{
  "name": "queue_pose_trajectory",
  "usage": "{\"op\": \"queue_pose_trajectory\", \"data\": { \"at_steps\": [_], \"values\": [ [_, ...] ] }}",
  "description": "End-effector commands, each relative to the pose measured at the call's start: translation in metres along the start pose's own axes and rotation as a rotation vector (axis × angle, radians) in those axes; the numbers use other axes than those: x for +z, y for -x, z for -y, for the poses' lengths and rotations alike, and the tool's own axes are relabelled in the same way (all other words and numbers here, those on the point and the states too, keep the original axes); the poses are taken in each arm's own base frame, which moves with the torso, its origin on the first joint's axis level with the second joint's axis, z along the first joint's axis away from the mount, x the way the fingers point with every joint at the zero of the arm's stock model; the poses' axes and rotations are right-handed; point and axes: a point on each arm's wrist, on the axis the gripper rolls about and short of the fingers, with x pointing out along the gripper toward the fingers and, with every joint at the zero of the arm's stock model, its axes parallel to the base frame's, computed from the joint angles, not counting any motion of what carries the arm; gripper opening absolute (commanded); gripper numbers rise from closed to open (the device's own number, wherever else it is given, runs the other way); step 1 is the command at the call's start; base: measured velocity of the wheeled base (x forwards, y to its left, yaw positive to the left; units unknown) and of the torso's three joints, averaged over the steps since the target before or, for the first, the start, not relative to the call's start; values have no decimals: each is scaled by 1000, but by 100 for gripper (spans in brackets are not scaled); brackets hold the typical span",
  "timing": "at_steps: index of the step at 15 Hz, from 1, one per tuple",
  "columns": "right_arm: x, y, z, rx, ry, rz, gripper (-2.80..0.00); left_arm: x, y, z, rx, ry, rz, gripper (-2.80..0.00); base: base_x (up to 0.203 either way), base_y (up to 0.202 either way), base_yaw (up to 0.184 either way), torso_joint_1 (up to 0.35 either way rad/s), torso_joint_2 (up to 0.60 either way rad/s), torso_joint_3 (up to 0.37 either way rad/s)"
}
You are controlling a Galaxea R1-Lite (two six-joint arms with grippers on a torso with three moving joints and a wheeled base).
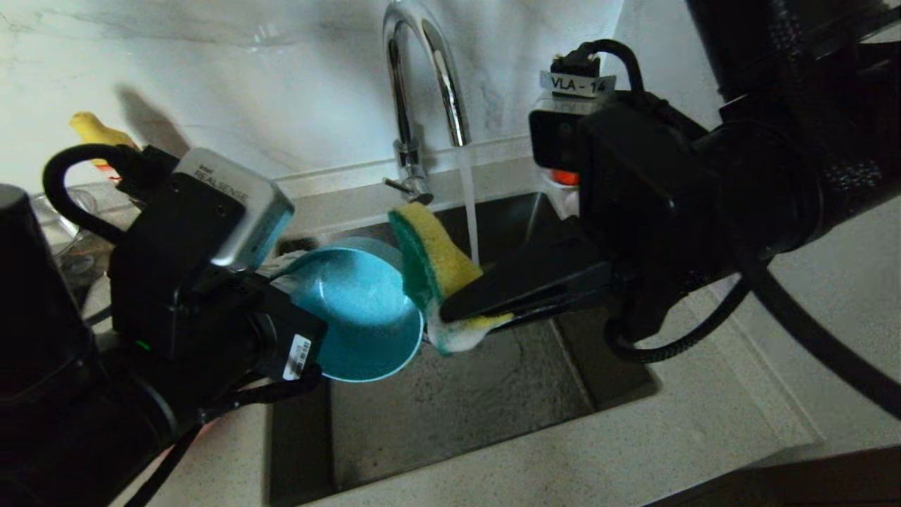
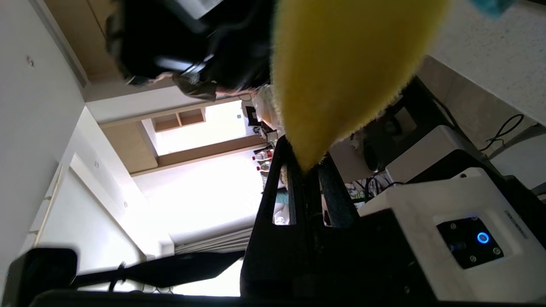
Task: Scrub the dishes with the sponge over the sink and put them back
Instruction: Wipe the bowl
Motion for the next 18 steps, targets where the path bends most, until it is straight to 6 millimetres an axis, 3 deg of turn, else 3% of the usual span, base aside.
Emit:
{"op": "queue_pose_trajectory", "data": {
  "at_steps": [1,7,11,18],
  "values": [
    [-15,20,-17,23,28,14,-280,-6,-4,5,-3,2,-26,-280,0,0,0,0,0,0],
    [-42,60,-43,51,91,84,-280,-13,-19,19,-10,73,-75,-280,0,0,0,0,0,0],
    [-51,83,-52,48,126,161,-280,-29,-23,28,-15,157,-143,-280,0,0,0,0,0,0],
    [-56,121,-51,-15,140,330,-280,-39,-54,40,-8,294,-337,-280,0,0,0,0,0,0]
  ]
}}
